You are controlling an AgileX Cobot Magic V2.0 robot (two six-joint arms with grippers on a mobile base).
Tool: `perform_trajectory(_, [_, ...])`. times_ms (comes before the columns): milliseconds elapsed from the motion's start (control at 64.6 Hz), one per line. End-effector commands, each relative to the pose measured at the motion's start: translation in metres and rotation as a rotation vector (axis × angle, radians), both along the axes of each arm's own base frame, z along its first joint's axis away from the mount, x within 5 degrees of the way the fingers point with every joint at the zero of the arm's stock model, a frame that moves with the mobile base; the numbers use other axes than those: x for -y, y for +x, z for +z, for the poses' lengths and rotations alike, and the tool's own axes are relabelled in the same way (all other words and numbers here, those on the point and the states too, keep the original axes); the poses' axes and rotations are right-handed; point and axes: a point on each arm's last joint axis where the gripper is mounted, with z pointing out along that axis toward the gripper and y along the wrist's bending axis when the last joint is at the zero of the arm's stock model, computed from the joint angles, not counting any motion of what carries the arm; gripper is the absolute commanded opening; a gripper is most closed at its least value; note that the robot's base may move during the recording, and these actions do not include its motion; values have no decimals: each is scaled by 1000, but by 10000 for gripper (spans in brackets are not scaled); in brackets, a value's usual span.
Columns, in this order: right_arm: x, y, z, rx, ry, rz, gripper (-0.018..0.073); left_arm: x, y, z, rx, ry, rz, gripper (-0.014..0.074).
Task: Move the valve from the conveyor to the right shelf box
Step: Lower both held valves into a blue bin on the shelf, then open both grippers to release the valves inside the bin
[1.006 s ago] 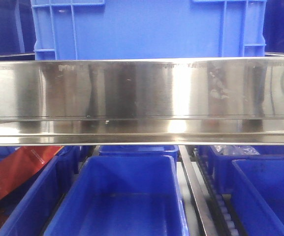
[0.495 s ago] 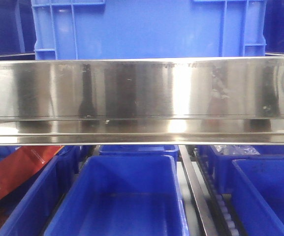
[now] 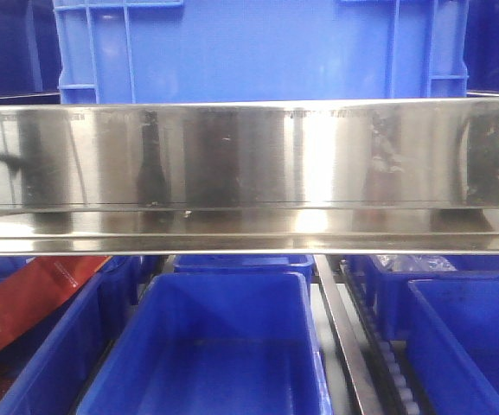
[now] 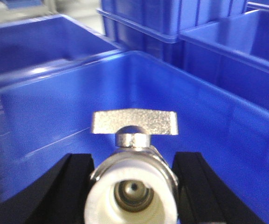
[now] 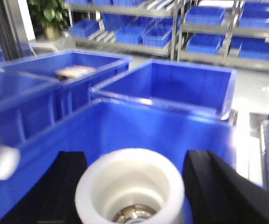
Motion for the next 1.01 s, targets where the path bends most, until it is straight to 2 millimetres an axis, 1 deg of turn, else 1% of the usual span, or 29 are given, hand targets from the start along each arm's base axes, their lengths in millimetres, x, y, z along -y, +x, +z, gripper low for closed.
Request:
perform_trajectory(0, [-5, 18, -3, 56, 6, -8, -162, 11, 19, -1, 23, -52, -5, -111])
perform_trajectory(77, [-10, 34, -20, 10, -9, -8, -162, 17, 33, -17, -15, -39, -5, -111])
perform_trajectory(155, [-14, 48, -35, -18, -17, -9, -162, 22, 43, -33, -73, -30, -13, -105])
perform_trajectory(232, [-18, 60, -48, -35, -22, -11, -158, 26, 50, -44, -108, -29, -17, -48])
perform_trajectory(263, [-19, 64, -52, -39, -23, -11, -136, 27, 52, -47, -117, -33, -18, -14])
perform_trajectory(372, [-21, 72, -62, -50, -27, -13, 23, 30, 59, -57, -142, -28, -18, 158])
perform_trajectory(418, [-21, 73, -63, -55, -29, -13, 135, 31, 62, -62, -152, -23, -17, 226])
perform_trajectory(464, [-21, 73, -64, -61, -30, -12, 212, 32, 63, -64, -156, -22, -17, 302])
perform_trajectory(588, [-21, 73, -64, -61, -30, -12, 412, 32, 65, -65, -152, -24, -14, 417])
perform_trajectory(650, [-21, 73, -64, -61, -30, -12, 477, 32, 66, -64, -140, -30, -10, 438])
perform_trajectory(697, [-21, 73, -64, -61, -30, -12, 508, 32, 66, -64, -138, -31, -9, 435])
perform_trajectory(774, [-21, 73, -63, -58, -29, -12, 505, 32, 65, -63, -136, -32, -9, 410])
perform_trajectory(805, [-21, 72, -61, -55, -28, -12, 493, 32, 65, -62, -132, -33, -9, 387])
perform_trajectory(851, [-21, 70, -57, -54, -28, -11, 456, 31, 63, -59, -125, -34, -9, 317])
perform_trajectory(867, [-20, 69, -55, -57, -29, -10, 431, 30, 61, -57, -121, -32, -9, 291])
perform_trajectory(882, [-20, 66, -53, -60, -30, -9, 412, 30, 61, -56, -116, -27, -8, 235])
perform_trajectory(913, [-19, 62, -49, -63, -31, -7, 351, 28, 59, -53, -106, -19, -7, 157])
perform_trajectory(960, [-18, 58, -47, -72, -34, -5, 247, 27, 57, -50, -97, -12, -5, 63])
perform_trajectory(991, [-17, 56, -44, -71, -34, -4, 150, 27, 57, -49, -89, -16, -3, -26])
